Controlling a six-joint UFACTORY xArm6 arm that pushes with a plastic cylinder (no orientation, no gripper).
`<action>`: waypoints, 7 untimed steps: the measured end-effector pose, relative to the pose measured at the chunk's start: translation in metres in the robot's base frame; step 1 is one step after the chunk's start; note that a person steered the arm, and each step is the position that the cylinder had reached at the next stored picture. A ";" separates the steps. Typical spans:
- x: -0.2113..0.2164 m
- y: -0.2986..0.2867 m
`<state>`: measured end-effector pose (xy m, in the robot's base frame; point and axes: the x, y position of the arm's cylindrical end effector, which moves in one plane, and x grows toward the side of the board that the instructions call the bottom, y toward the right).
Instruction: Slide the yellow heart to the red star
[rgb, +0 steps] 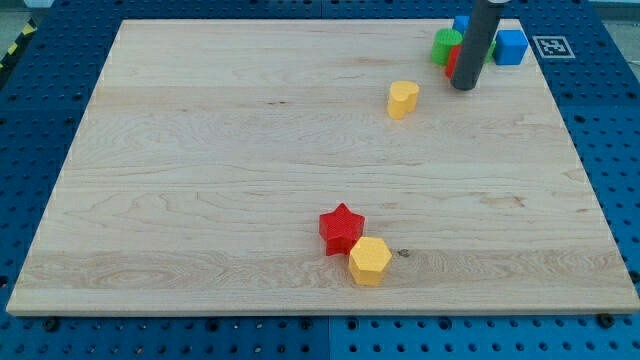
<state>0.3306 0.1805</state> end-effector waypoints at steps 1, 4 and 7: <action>0.024 -0.021; 0.015 -0.075; -0.004 -0.102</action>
<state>0.3262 0.0782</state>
